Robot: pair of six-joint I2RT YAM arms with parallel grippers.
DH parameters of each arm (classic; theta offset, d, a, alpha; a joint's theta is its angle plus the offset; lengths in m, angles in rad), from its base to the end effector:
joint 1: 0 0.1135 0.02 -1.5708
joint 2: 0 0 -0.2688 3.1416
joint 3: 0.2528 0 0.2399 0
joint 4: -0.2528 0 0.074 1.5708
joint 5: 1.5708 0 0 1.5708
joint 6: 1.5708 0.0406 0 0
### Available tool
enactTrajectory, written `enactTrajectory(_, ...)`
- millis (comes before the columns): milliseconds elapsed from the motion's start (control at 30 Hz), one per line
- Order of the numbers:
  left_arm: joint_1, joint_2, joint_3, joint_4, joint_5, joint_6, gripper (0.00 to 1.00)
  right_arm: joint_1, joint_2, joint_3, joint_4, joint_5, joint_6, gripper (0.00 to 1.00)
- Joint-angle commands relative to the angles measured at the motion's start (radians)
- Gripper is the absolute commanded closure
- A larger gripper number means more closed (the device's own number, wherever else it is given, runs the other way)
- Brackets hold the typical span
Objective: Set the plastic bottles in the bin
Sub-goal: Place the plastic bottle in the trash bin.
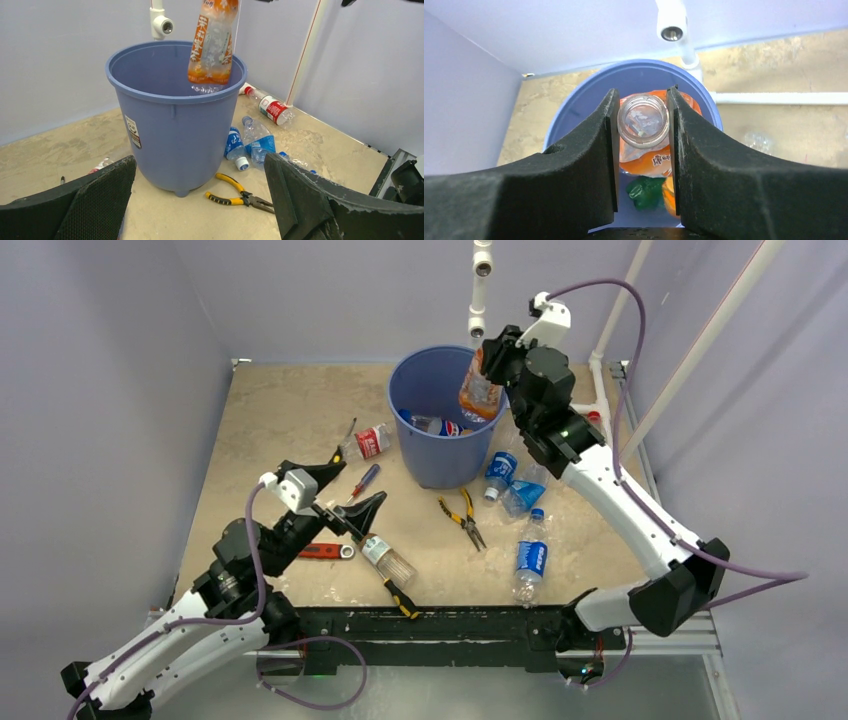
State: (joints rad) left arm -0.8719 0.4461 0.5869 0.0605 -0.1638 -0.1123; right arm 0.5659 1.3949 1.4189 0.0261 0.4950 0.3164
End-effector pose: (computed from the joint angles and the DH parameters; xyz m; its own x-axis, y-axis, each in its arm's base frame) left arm 0.0764 -0.0806 0.3443 0.0547 -0.2369 -0.9700 0.6628 0.7352 -0.1422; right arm 0.2748 0.1517 0.4492 0.0180 0.3358 -0.9418 -0.0809 0.9393 0.3334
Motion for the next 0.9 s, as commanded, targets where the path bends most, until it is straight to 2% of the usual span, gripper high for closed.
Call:
enactTrajectory(0,0.001,0.010,0.015,0.018,0.004,0.002,0.01,0.011,0.003,0.093,-0.119,-0.114,-0.030,1.00)
enactTrajectory(67,0.001,0.015,0.016,0.017,0.006,0.000,0.01,0.026,0.037,0.128,-0.202,-0.181,-0.036,1.00)
enactTrajectory(167,0.000,0.021,0.016,0.017,0.014,-0.006,0.01,0.075,0.051,0.113,-0.269,-0.169,-0.043,1.00)
enactTrajectory(633,0.000,0.039,0.021,0.012,0.034,-0.006,0.01,0.085,0.075,-0.054,-0.264,-0.339,-0.049,1.00)
enactTrajectory(867,0.001,0.037,0.021,0.012,0.035,-0.006,0.01,0.084,0.112,-0.090,-0.266,-0.349,-0.040,1.00)
